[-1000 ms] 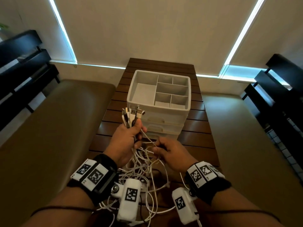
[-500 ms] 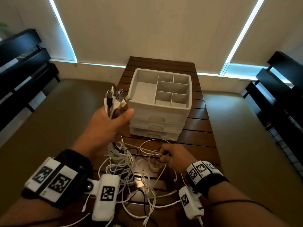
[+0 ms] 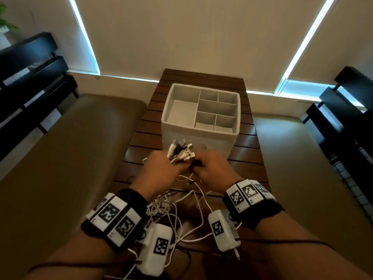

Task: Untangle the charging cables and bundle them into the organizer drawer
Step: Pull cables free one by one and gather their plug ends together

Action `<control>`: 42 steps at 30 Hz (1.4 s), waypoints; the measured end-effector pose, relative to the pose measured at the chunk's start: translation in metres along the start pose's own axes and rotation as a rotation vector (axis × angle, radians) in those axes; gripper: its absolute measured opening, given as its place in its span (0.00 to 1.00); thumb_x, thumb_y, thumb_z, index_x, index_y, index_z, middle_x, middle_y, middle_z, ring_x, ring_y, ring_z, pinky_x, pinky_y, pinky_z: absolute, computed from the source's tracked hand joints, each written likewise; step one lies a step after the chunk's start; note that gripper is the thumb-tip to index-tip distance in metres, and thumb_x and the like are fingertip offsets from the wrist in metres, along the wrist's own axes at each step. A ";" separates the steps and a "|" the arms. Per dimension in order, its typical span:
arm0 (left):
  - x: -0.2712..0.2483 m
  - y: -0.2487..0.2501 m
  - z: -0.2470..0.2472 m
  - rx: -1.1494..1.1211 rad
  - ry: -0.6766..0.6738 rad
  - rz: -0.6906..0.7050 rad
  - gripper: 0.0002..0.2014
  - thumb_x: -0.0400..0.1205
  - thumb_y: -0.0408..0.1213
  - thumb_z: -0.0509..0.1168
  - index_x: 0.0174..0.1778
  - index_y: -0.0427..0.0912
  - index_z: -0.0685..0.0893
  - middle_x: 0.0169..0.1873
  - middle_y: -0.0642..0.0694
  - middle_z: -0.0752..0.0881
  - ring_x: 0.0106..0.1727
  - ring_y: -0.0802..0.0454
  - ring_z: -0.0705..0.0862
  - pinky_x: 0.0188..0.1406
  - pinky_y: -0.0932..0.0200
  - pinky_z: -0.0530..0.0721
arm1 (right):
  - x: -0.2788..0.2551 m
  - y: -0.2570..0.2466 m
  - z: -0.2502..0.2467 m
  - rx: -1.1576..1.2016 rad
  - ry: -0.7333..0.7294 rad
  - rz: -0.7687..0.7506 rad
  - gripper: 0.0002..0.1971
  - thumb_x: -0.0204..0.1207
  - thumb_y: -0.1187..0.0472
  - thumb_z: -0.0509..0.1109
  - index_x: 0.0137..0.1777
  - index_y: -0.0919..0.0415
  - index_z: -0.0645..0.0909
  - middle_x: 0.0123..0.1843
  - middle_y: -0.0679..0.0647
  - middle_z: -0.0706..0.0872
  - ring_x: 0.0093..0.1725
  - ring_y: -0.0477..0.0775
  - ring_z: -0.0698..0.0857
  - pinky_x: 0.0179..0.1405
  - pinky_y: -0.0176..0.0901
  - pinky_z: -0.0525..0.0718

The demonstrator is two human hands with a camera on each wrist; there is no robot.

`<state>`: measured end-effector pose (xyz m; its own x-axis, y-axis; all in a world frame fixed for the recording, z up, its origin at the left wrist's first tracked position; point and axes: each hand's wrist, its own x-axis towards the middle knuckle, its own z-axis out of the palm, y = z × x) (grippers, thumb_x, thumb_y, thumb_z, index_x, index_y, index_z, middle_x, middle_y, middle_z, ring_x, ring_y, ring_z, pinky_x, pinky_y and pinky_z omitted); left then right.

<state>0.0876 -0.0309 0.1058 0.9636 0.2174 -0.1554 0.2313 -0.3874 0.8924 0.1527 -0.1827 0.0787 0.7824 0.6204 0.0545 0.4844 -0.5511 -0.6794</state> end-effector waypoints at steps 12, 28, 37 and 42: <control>-0.013 0.032 -0.035 0.257 0.009 0.062 0.06 0.78 0.41 0.73 0.38 0.44 0.89 0.26 0.47 0.84 0.22 0.58 0.76 0.21 0.65 0.70 | -0.011 0.041 0.014 0.022 -0.112 0.203 0.02 0.76 0.64 0.72 0.45 0.57 0.85 0.40 0.46 0.86 0.39 0.43 0.82 0.41 0.34 0.79; -0.032 0.054 -0.066 0.157 0.079 0.047 0.09 0.78 0.44 0.73 0.33 0.47 0.87 0.27 0.42 0.86 0.26 0.52 0.79 0.20 0.65 0.75 | -0.023 0.064 0.017 -0.261 -0.098 0.379 0.19 0.66 0.53 0.79 0.58 0.47 0.81 0.59 0.47 0.85 0.59 0.53 0.85 0.56 0.42 0.81; -0.028 0.051 -0.067 0.066 0.085 0.034 0.07 0.78 0.43 0.73 0.36 0.46 0.88 0.22 0.42 0.83 0.23 0.55 0.76 0.22 0.57 0.74 | -0.007 0.022 0.000 0.227 -0.040 0.452 0.42 0.61 0.47 0.84 0.74 0.43 0.68 0.63 0.47 0.80 0.48 0.47 0.86 0.35 0.39 0.85; -0.031 0.055 -0.063 0.045 0.042 0.073 0.07 0.77 0.42 0.74 0.33 0.49 0.88 0.17 0.54 0.82 0.16 0.65 0.74 0.26 0.59 0.71 | 0.009 0.004 0.009 0.618 -0.081 0.592 0.17 0.78 0.56 0.72 0.65 0.57 0.76 0.50 0.55 0.85 0.19 0.46 0.80 0.14 0.34 0.76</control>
<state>0.0617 -0.0022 0.1861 0.9720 0.2240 -0.0717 0.1671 -0.4434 0.8806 0.1582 -0.1745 0.0700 0.7972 0.3776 -0.4710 -0.3132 -0.4083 -0.8574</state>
